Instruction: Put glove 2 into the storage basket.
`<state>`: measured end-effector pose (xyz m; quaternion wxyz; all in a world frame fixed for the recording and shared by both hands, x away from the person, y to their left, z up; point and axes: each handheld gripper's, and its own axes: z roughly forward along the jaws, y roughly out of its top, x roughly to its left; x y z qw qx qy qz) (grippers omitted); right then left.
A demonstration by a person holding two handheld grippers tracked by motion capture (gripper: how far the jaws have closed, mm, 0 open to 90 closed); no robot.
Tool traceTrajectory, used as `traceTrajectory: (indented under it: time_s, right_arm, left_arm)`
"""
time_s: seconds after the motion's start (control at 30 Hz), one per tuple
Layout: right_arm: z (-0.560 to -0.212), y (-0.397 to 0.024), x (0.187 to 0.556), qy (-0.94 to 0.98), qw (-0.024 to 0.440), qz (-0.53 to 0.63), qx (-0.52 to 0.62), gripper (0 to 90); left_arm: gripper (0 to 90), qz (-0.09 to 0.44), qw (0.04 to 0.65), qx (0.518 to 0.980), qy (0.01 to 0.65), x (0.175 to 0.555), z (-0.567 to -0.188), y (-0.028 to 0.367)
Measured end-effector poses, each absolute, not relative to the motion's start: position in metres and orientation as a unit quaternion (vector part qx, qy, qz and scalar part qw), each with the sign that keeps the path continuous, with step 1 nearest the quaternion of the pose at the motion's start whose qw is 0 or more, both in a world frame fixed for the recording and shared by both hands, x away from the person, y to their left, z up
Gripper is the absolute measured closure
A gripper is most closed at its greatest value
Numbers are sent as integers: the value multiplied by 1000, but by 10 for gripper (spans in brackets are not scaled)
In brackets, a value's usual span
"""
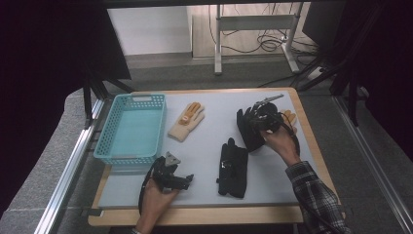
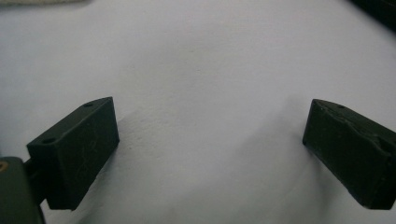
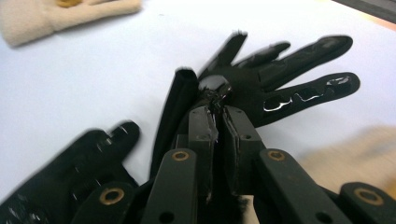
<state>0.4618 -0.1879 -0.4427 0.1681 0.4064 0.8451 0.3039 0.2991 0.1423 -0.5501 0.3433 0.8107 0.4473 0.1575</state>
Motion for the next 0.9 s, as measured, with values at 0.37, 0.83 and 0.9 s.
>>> traceTrajectory:
  time_s: [0.37, 0.83, 0.9]
  right_arm:
    - [-449, -123, 457, 862, 139, 330, 357, 602]
    - [-495, -132, 480, 884, 117, 324, 317, 472]
    - [-502, -130, 484, 889, 112, 319, 307, 472]
  left_arm:
    - [37, 158, 343, 811, 447, 299, -550, 142]
    - [37, 158, 343, 811, 447, 299, -550, 142]
    - [37, 158, 344, 811, 447, 299, -550, 142]
